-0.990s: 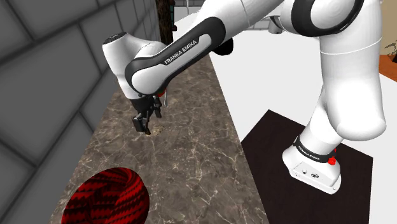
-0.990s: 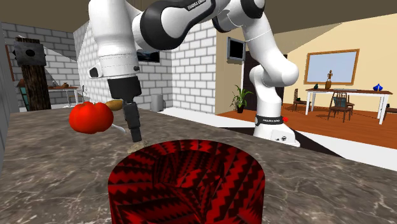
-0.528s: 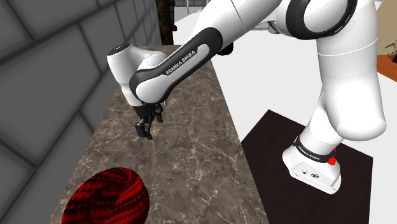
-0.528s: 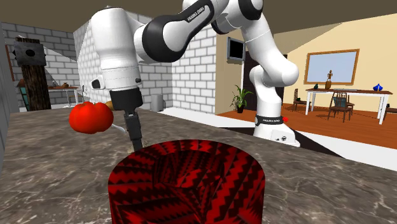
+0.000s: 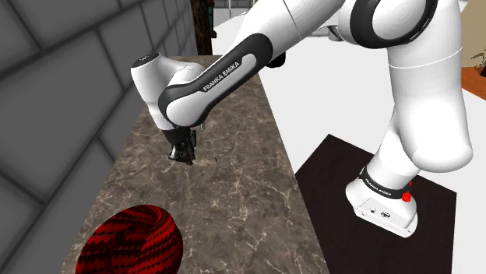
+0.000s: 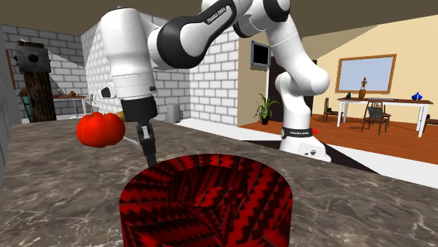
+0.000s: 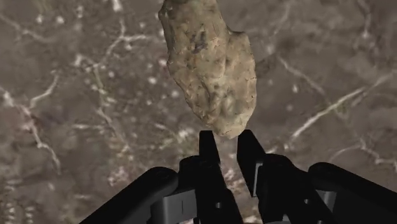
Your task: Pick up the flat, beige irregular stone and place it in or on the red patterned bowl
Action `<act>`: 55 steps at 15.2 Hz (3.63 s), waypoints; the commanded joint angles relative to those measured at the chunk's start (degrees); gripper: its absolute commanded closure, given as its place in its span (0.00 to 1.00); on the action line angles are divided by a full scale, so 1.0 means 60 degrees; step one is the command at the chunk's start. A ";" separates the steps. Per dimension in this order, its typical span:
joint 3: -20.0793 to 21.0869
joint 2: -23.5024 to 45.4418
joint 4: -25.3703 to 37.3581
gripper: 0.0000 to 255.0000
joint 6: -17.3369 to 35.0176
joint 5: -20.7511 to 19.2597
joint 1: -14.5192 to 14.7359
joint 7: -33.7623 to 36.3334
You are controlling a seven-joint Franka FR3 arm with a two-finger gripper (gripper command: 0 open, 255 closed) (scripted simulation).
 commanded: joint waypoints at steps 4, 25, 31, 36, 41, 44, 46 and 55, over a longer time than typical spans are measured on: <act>-0.0013 0.0010 -0.0015 1.00 0.0000 -0.0005 -0.0013 -0.0008; 0.0339 -0.1531 -0.2712 0.00 0.1536 0.0993 -0.0794 -0.0658; 0.0337 -0.1534 -0.2732 1.00 0.1551 0.0993 -0.0798 -0.0663; 0.0361 -0.1603 -0.2846 1.00 0.1601 0.1013 -0.0783 -0.0632; 0.0383 -0.1772 -0.2627 1.00 0.1221 0.1090 -0.0829 -0.0707; 0.0423 -0.2000 -0.2523 1.00 0.0900 0.1181 -0.0862 -0.0752; 0.0446 -0.2145 -0.2443 1.00 0.0683 0.1239 -0.0882 -0.0780; 0.0524 -0.2715 -0.1977 1.00 -0.0321 0.1463 -0.0952 -0.0884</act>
